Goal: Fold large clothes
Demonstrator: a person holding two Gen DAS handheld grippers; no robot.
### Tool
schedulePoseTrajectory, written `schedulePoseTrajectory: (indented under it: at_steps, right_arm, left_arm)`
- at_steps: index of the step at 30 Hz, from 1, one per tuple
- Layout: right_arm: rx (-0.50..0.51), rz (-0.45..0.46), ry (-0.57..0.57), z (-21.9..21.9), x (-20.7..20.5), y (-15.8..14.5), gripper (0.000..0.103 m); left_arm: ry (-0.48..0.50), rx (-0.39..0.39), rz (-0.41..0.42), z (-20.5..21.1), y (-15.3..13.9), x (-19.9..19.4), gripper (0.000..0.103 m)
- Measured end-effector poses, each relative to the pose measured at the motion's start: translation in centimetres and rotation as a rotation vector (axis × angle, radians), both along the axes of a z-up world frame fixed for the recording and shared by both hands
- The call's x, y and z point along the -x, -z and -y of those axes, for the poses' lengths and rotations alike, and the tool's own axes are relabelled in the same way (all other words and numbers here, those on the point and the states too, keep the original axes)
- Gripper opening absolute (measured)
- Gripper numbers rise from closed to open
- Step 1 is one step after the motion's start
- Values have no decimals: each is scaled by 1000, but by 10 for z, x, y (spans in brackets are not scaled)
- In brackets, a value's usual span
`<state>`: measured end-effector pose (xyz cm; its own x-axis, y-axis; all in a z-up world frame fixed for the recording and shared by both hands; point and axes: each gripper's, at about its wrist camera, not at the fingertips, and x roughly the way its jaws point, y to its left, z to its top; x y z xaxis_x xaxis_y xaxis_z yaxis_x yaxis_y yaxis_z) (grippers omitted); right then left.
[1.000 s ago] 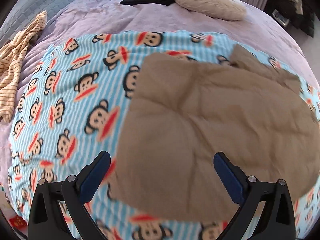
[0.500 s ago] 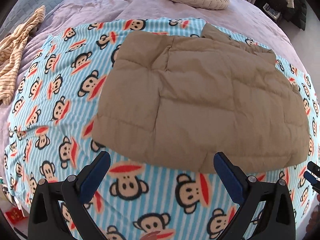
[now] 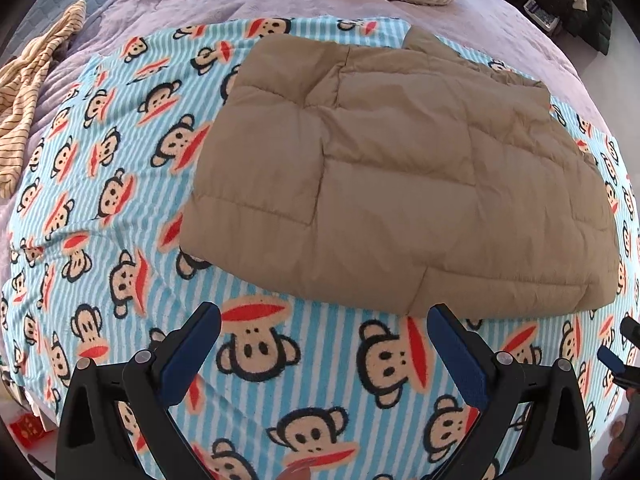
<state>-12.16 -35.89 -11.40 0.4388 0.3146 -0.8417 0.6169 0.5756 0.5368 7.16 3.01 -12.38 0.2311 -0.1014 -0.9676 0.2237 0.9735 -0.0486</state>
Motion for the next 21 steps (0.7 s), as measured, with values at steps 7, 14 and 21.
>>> schedulePoseTrajectory:
  at_steps: [7, 14, 21]
  right_arm:
    - [-73, 36, 77, -6, 5, 14, 103]
    - [-265, 22, 160, 6, 8, 42, 103]
    - [-352, 107, 224, 17, 2, 59, 103]
  left_arm:
    - [-52, 60, -52, -16, 18, -3, 103]
    - [-201, 389, -149, -58, 39, -10, 103]
    - [-276, 524, -164, -78, 69, -29, 103]
